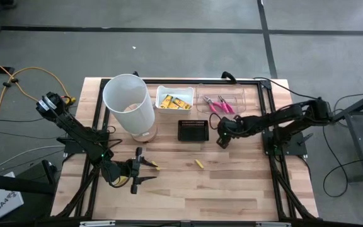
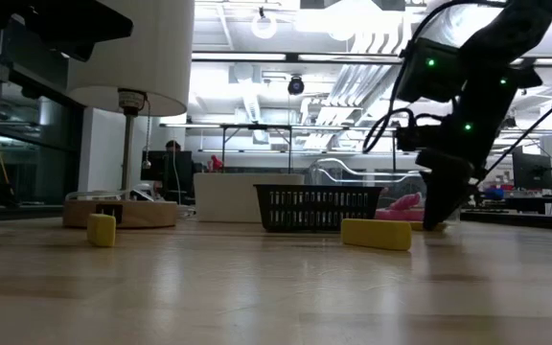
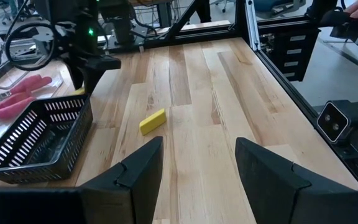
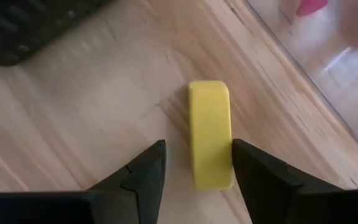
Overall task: Pick & Place School Supplies
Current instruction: Put the yellow eraser into the black bin
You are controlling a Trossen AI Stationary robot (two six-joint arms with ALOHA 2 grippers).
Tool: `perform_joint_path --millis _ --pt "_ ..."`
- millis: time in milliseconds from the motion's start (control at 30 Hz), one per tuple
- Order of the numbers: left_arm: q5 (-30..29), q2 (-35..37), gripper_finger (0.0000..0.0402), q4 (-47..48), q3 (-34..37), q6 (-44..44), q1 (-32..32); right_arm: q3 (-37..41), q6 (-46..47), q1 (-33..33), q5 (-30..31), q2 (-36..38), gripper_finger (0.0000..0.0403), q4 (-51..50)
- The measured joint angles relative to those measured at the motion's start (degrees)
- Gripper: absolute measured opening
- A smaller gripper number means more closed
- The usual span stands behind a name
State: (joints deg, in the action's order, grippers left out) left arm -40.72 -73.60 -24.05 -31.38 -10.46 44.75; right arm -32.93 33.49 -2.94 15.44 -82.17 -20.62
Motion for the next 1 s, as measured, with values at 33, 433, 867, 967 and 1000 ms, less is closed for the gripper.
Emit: perform_joint_path --millis 33,433,867,967,1000 --pt "0.0 0.0 0.0193 0.0 0.0 0.0 0.0 0.0 -0.2 -0.5 -0.6 0.0 0.0174 0.3" --pt "0.0 0.0 0.0193 0.0 0.0 0.0 0.0 0.0 -0.2 -2.4 -1.0 0.0 0.0174 -0.3" --pt "0.0 0.0 0.0193 0.0 0.0 0.0 0.0 0.0 1.0 -2.4 -3.3 -1.1 0.0112 0.3" --pt "0.0 0.0 0.0193 0.0 0.0 0.0 0.0 -0.2 1.3 -2.3 -3.3 -1.5 0.0094 0.5" --pt "0.0 0.0 0.0193 0.0 0.0 0.0 0.0 -0.2 1.3 -2.3 -3.3 -1.5 0.0090 0.5"
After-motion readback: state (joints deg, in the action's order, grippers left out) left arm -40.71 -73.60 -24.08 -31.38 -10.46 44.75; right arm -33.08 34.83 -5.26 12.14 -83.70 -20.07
